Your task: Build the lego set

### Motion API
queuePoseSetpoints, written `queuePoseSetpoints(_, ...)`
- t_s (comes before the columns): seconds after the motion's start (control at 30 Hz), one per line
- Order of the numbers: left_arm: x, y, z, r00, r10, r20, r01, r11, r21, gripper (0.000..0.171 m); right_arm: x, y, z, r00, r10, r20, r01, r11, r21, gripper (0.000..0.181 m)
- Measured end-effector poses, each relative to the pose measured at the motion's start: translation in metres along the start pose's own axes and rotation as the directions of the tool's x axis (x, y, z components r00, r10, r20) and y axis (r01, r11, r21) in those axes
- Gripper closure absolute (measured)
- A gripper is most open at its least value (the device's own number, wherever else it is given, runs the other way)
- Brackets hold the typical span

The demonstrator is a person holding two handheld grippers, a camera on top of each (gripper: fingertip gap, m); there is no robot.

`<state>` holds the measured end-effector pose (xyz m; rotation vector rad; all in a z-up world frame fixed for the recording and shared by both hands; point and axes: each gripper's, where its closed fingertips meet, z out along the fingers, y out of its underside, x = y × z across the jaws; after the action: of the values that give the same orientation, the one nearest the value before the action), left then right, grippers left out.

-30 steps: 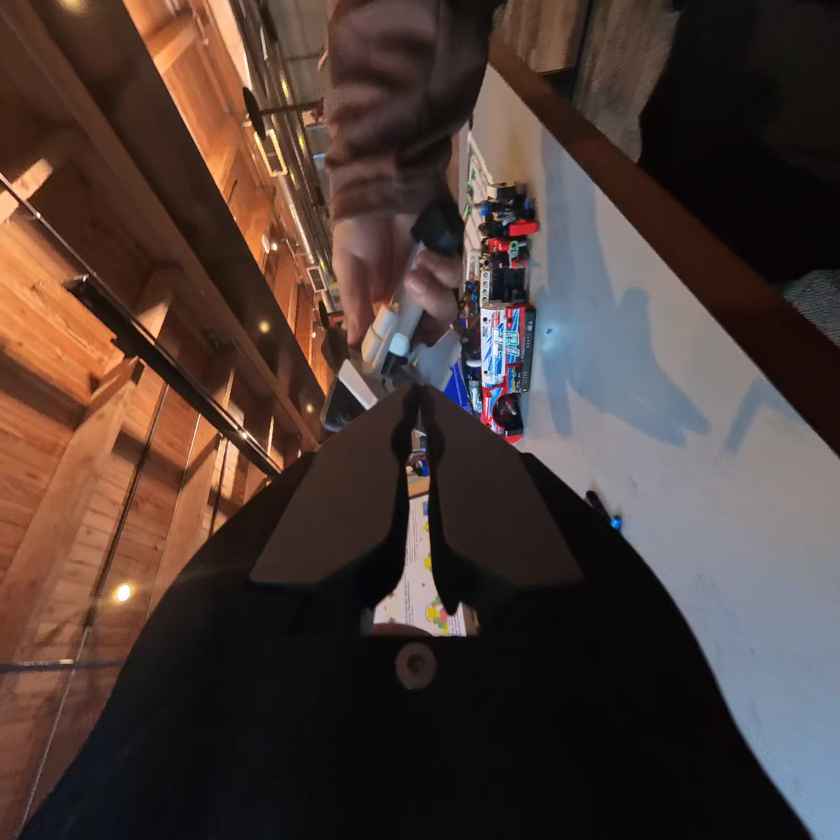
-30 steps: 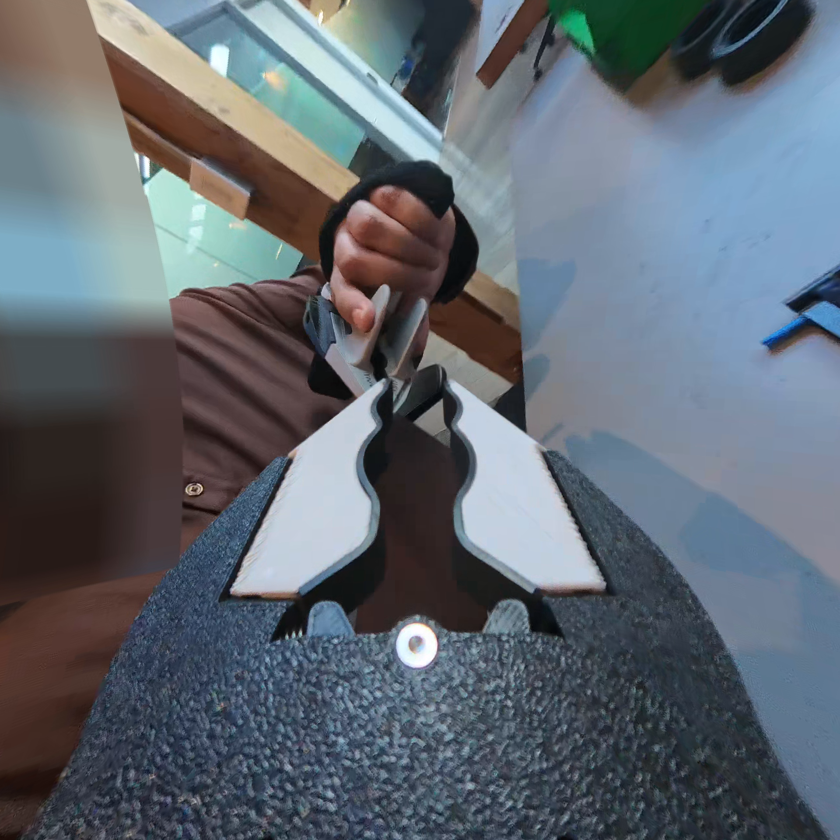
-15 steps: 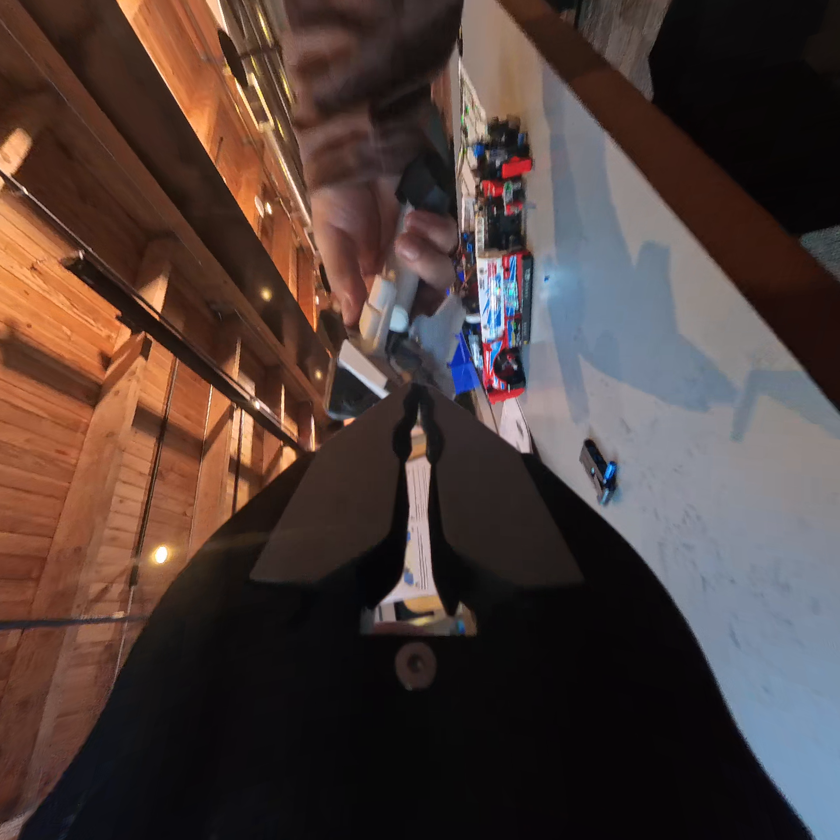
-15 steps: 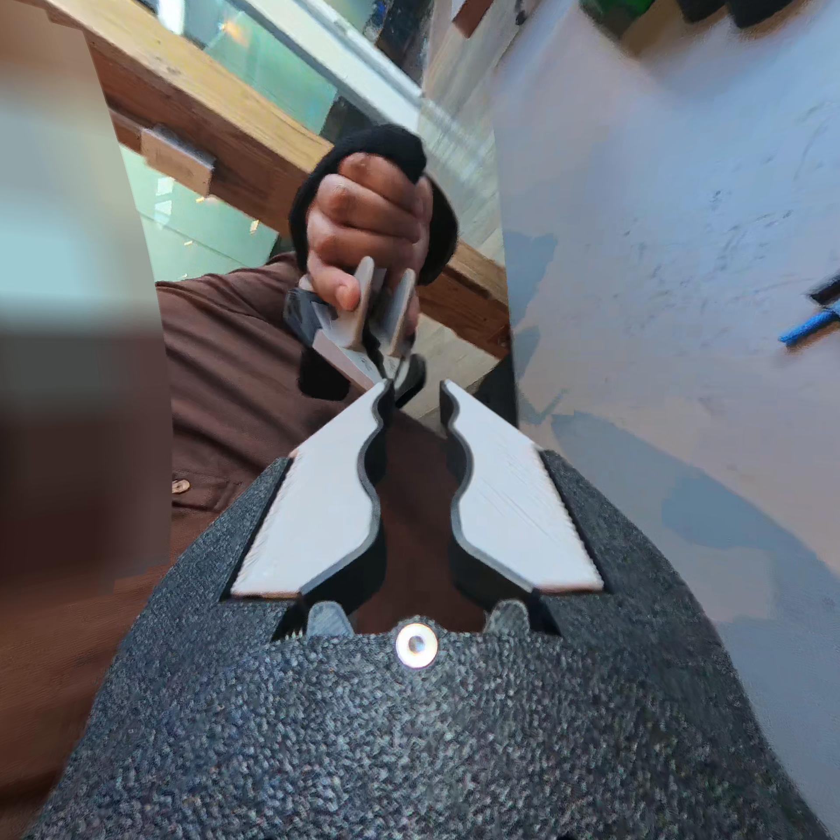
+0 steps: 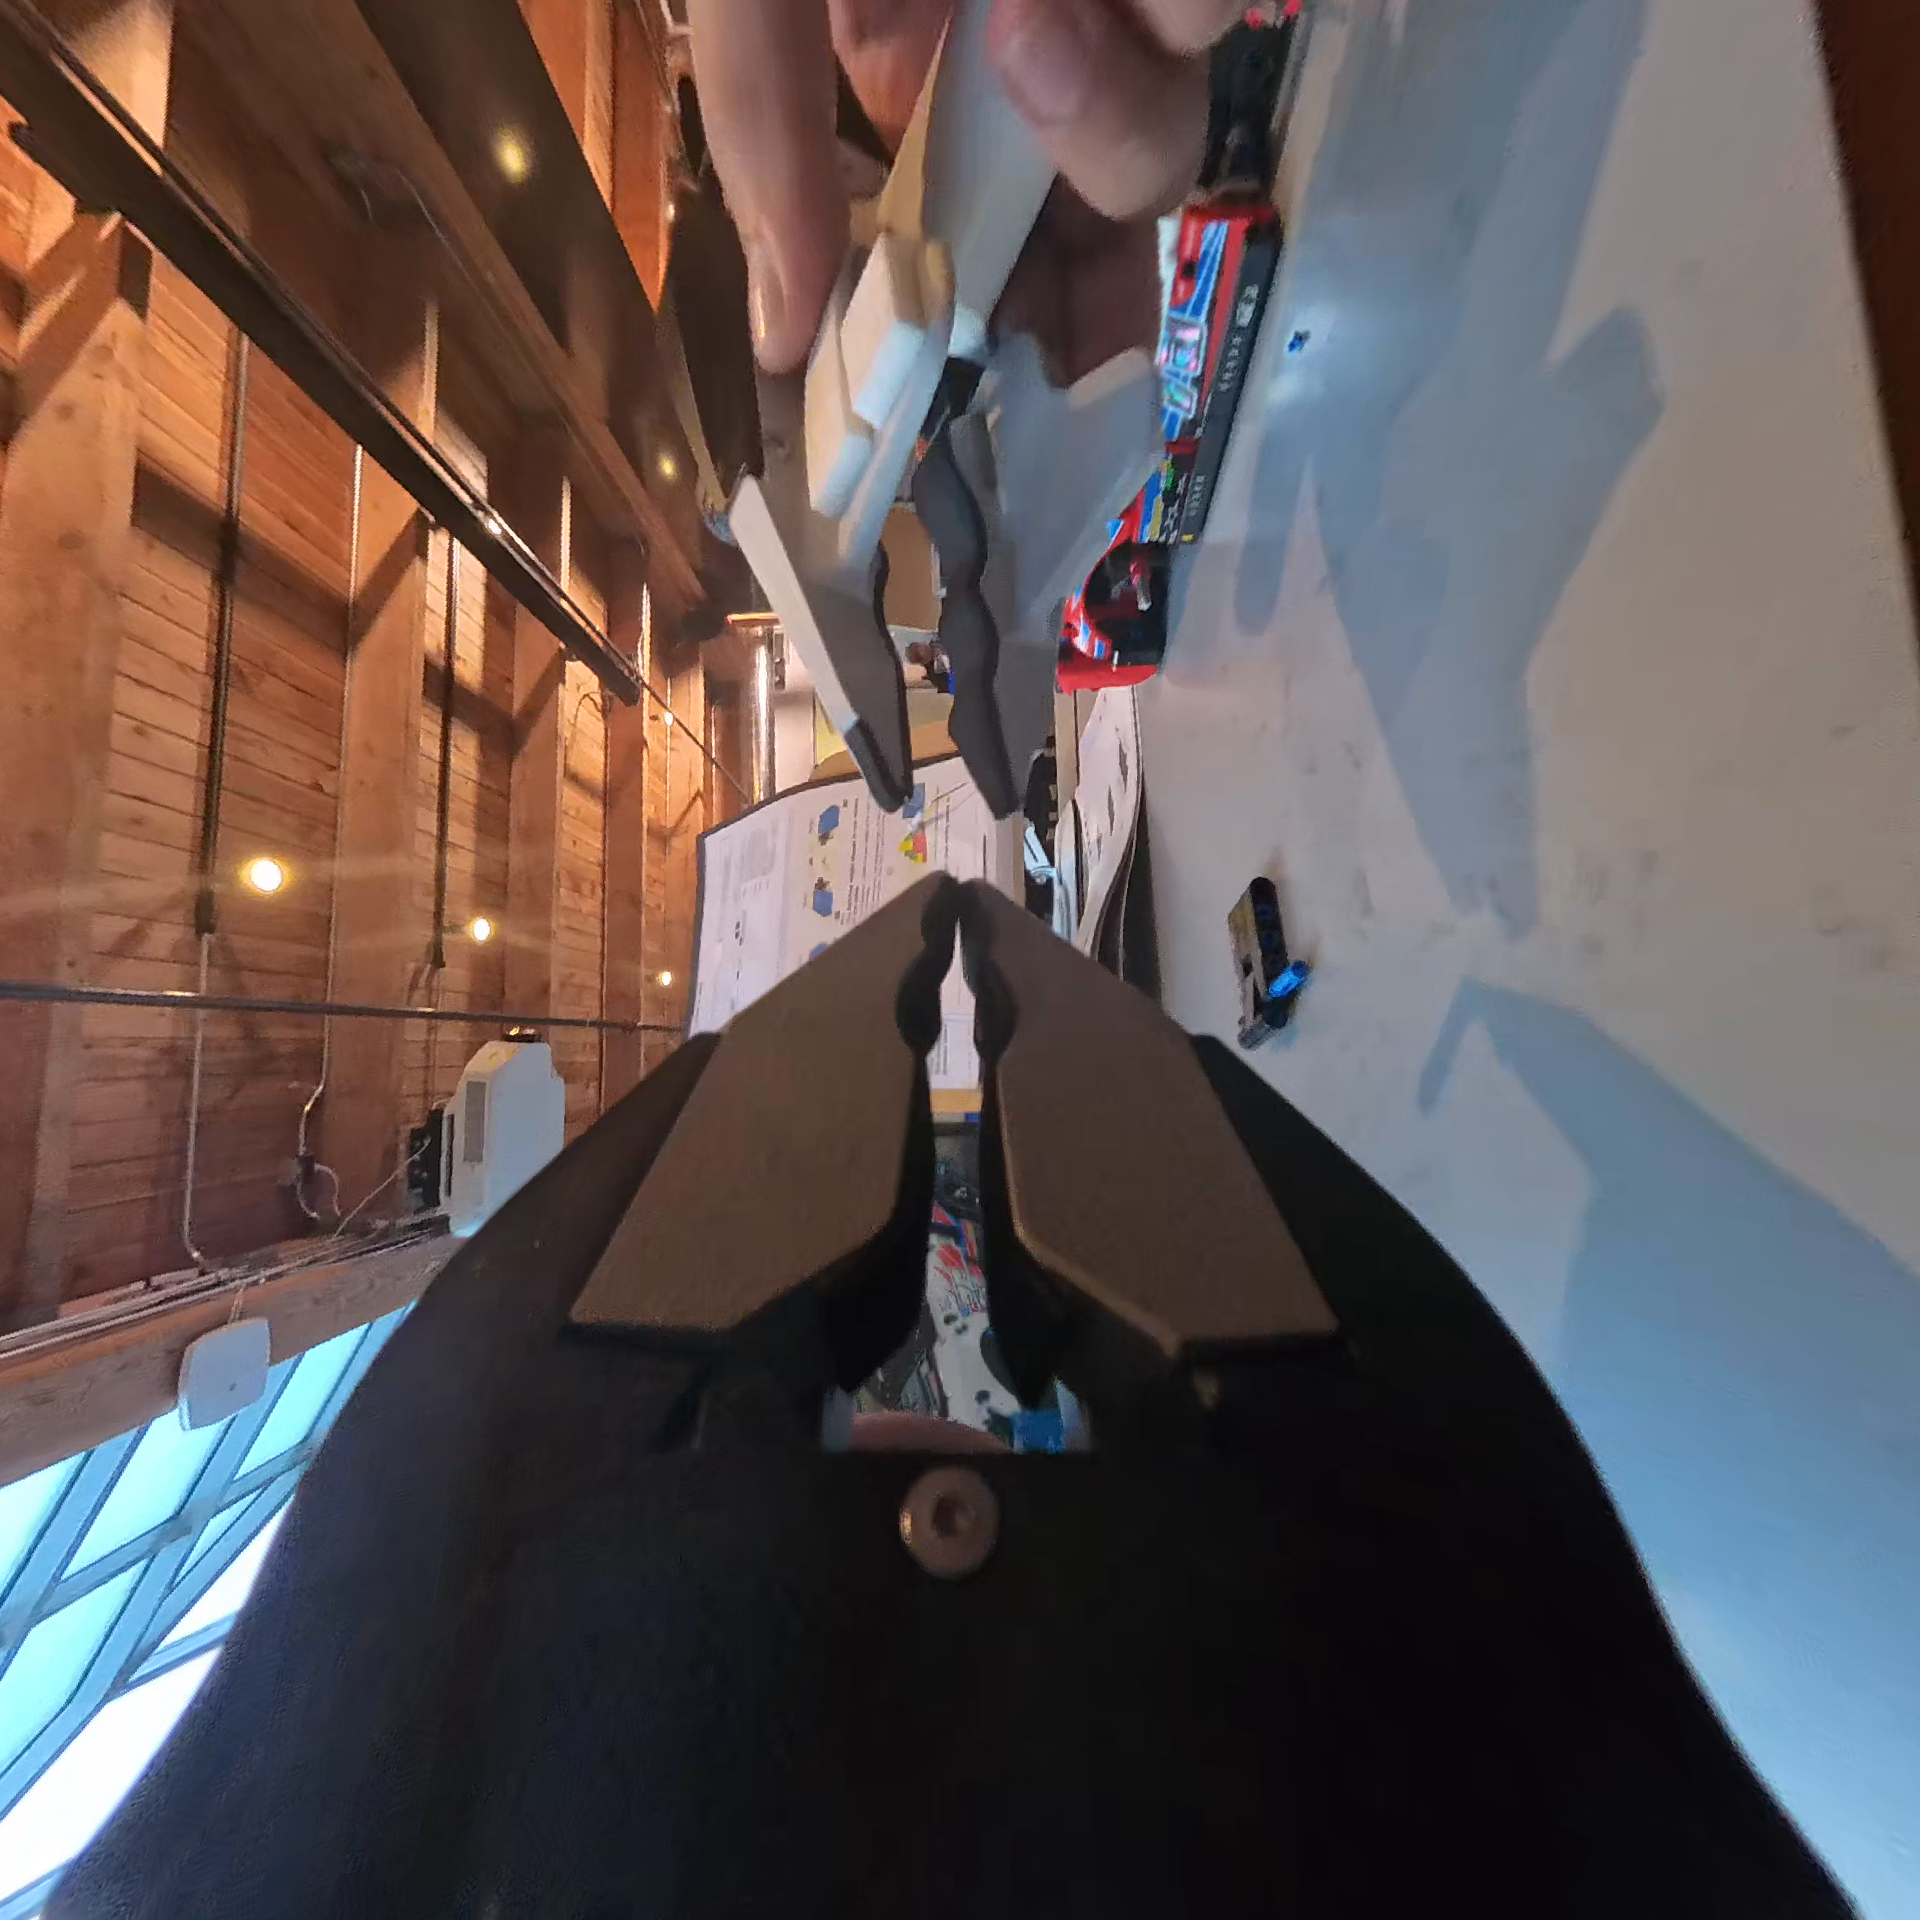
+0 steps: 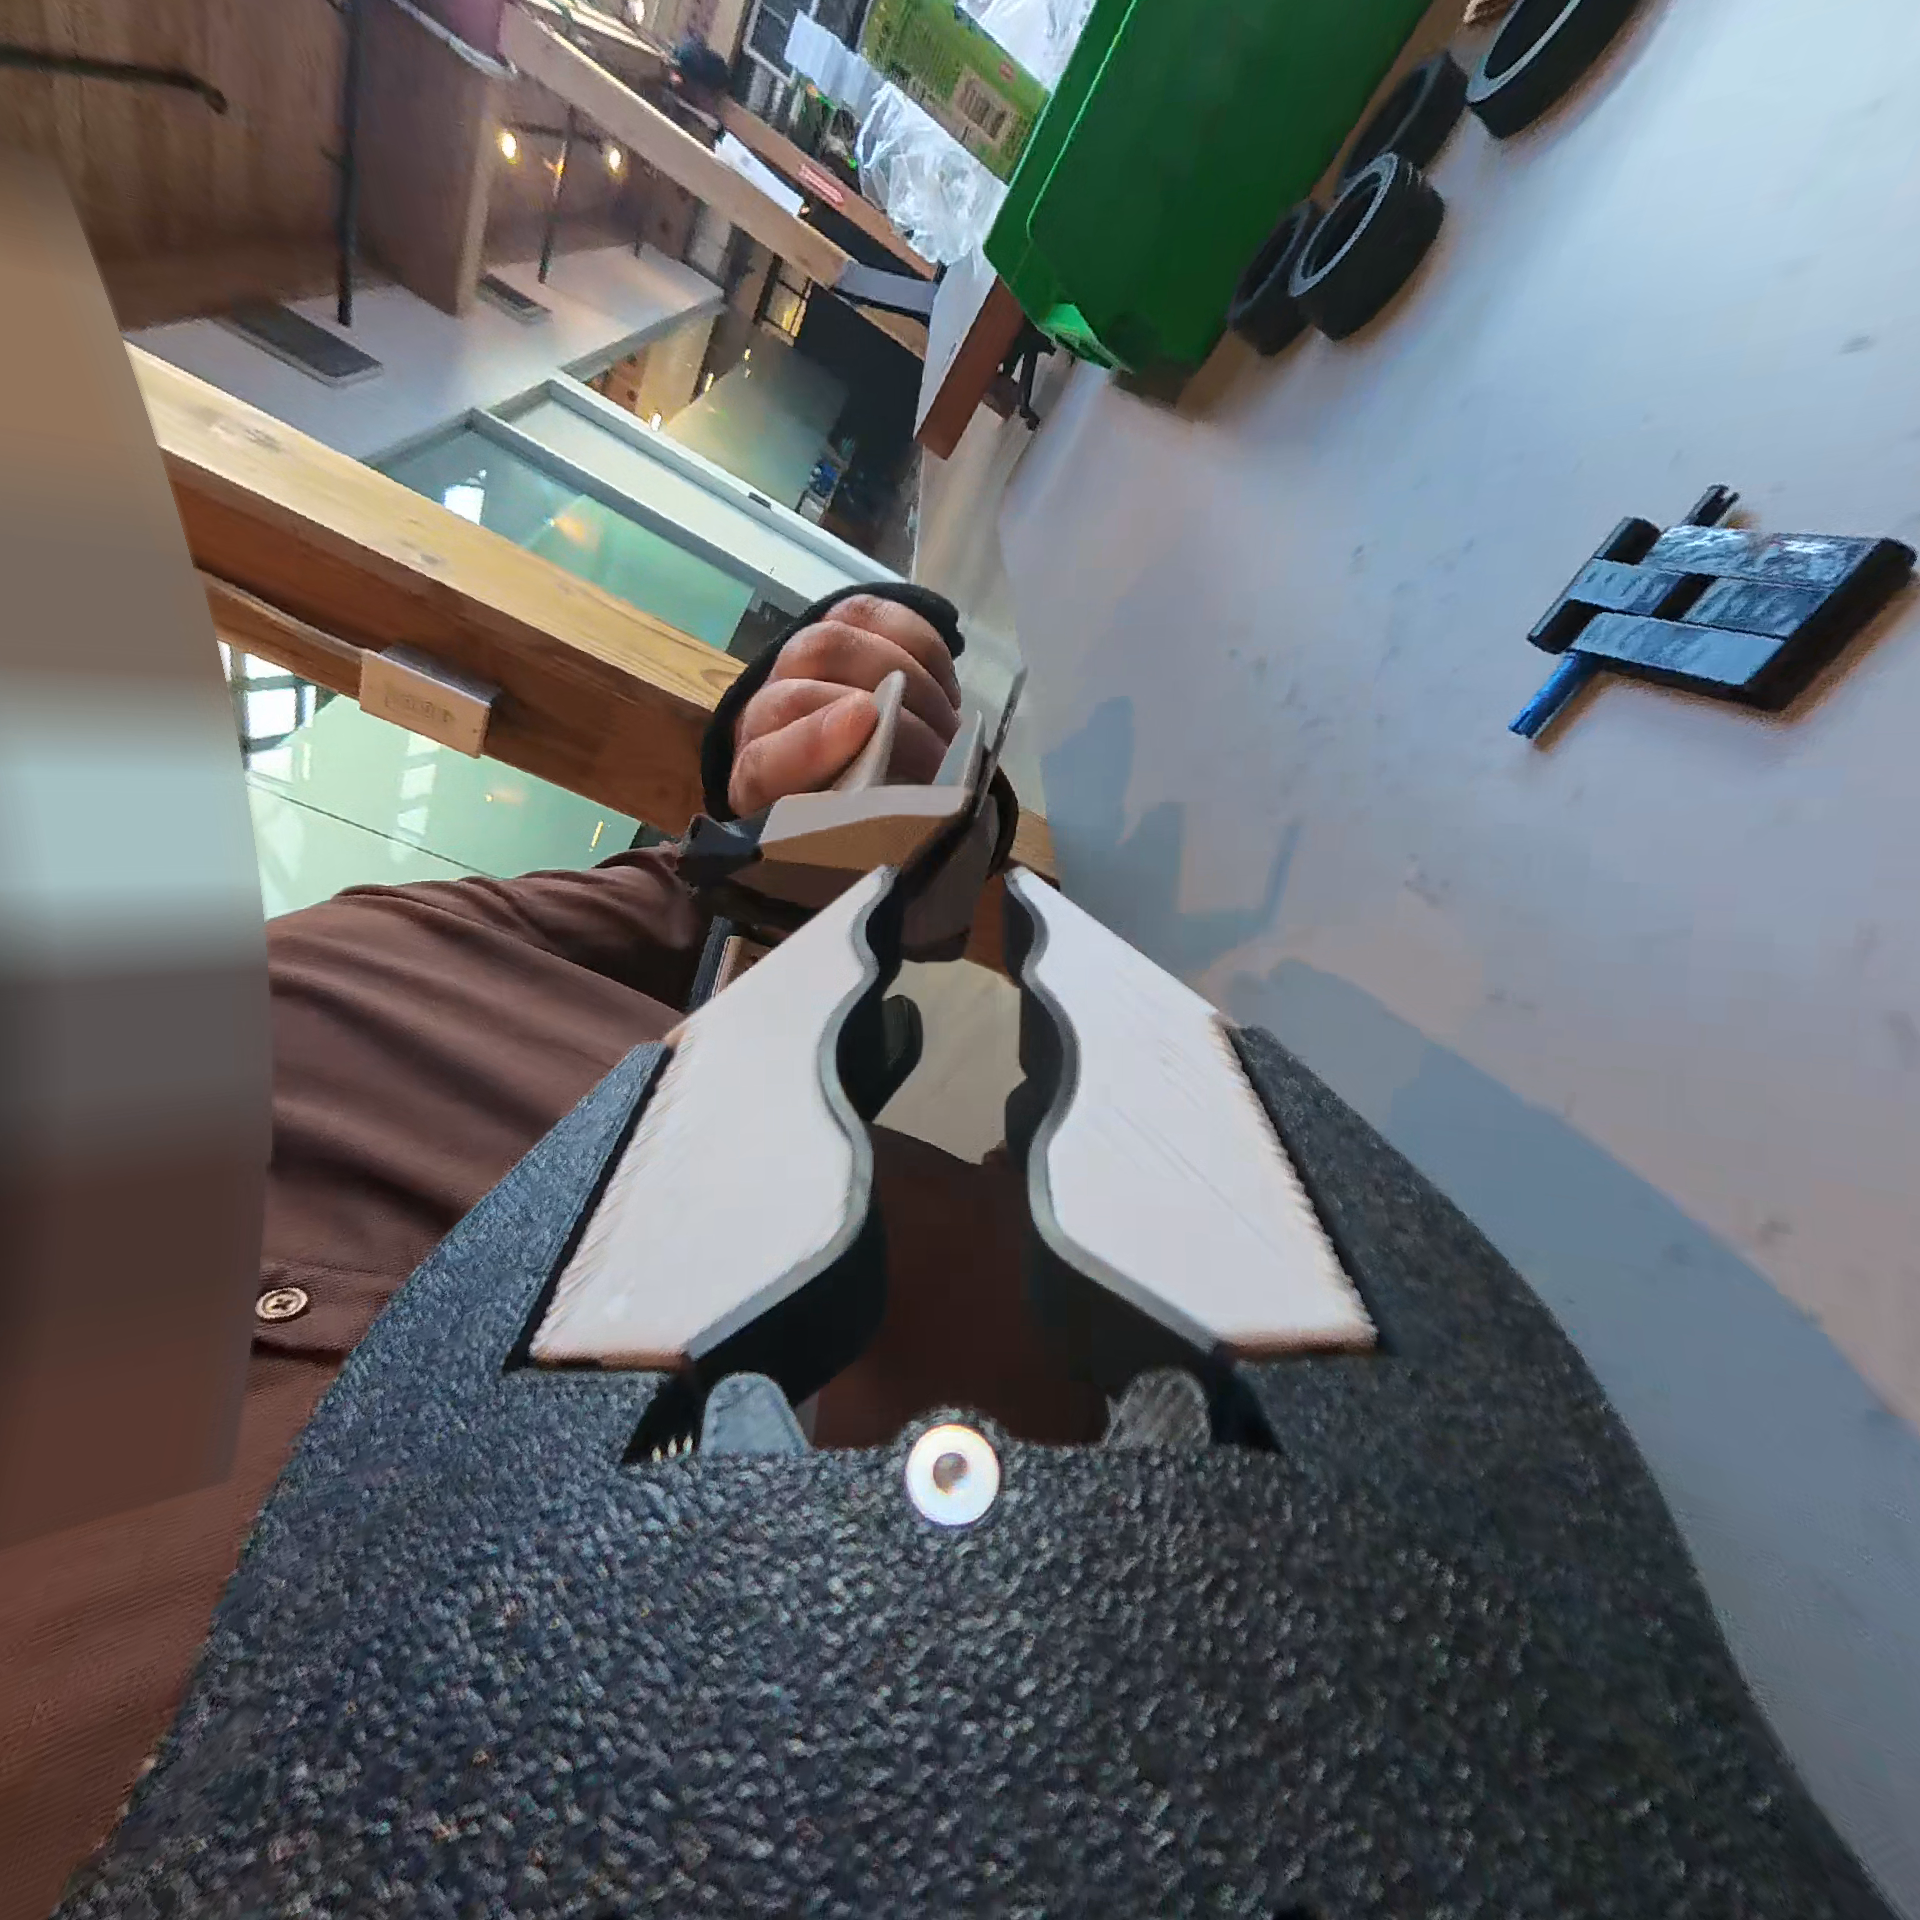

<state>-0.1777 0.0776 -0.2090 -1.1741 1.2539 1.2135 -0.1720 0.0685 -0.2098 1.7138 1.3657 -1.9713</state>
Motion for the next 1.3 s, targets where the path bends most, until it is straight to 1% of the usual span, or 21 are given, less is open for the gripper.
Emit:
queuePoseSetpoints(0.07,0.003,0.003,0.002,1.0,0.002,0.009,-0.002,1.0,-0.006,0.171,0.004,-0.001,-0.001,1.0,-0.012,-0.016,0.012,1.0,0.019,0.162)
queuePoseSetpoints(0.13,0.008,0.004,0.004,0.999,-0.037,0.004,0.037,0.999,0.009,0.171,0.01,-0.007,-0.004,0.999,-0.012,-0.031,0.014,0.998,0.054,0.162)
queuePoseSetpoints(0.17,0.009,0.003,0.005,0.997,-0.072,0.008,0.072,0.997,0.034,0.171,0.014,-0.01,-0.005,0.999,-0.015,-0.041,0.018,0.997,0.071,0.162)
queuePoseSetpoints(0.23,0.012,-0.003,0.002,0.992,-0.126,-0.007,0.126,0.982,0.137,0.171,0.021,-0.012,-0.007,0.996,-0.037,-0.082,0.043,0.996,0.073,0.161)
queuePoseSetpoints(0.3,0.014,-0.008,-0.004,0.991,-0.134,-0.007,0.132,0.96,0.247,0.171,0.026,-0.011,-0.007,0.991,-0.061,-0.118,0.067,0.997,0.048,0.162)
queuePoseSetpoints(0.4,0.018,-0.002,-0.005,0.984,-0.176,0.003,0.168,0.945,0.28,0.171,0.025,-0.01,-0.004,0.994,-0.06,-0.095,0.062,0.998,0.018,0.162)
queuePoseSetpoints(0.47,0.021,-0.006,-0.005,0.992,-0.123,0.02,0.111,0.945,0.309,0.171,0.026,-0.009,0.0,0.995,-0.052,-0.08,0.052,0.999,0.002,0.162)
queuePoseSetpoints(0.57,0.026,-0.013,-0.006,0.995,-0.101,0.005,0.093,0.935,0.342,0.171,0.029,-0.008,0.006,0.997,-0.042,-0.065,0.04,0.999,-0.024,0.162)
queuePoseSetpoints(0.67,0.029,-0.012,-0.005,0.997,-0.082,0.001,0.077,0.933,0.353,0.171,0.028,-0.006,0.012,0.999,-0.019,-0.034,0.017,0.998,-0.061,0.163)
queuePoseSetpoints(0.8,0.025,-0.008,-0.005,0.996,-0.082,0.022,0.07,0.936,0.346,0.171,0.036,-0.007,0.01,0.996,-0.029,-0.081,0.021,0.995,-0.099,0.163)
queuePoseSetpoints(1.0,0.023,-0.008,-0.007,0.997,-0.062,0.045,0.043,0.936,0.349,0.171,0.034,-0.003,0.013,0.998,0.004,-0.066,-0.013,0.992,-0.125,0.164)
queuePoseSetpoints(1.07,0.023,-0.008,-0.008,0.997,-0.058,0.049,0.037,0.936,0.349,0.171,0.033,0.0,0.016,0.999,0.014,-0.053,-0.021,0.991,-0.136,0.168)
queuePoseSetpoints(1.13,0.024,-0.008,-0.008,0.998,-0.05,0.048,0.03,0.937,0.347,0.171,0.028,0.001,0.019,1.0,0.015,-0.02,-0.017,0.991,-0.133,0.181)
queuePoseSetpoints(1.2,0.024,-0.007,-0.008,0.997,-0.051,0.053,0.03,0.939,0.343,0.171,0.026,0.0,0.02,1.0,-0.005,-0.022,0.003,0.992,-0.123,0.181)
queuePoseSetpoints(1.3,0.016,-0.002,-0.007,0.99,-0.11,0.091,0.076,0.945,0.319,0.171,0.023,-0.007,0.017,0.997,-0.061,-0.051,0.057,0.995,-0.079,0.181)
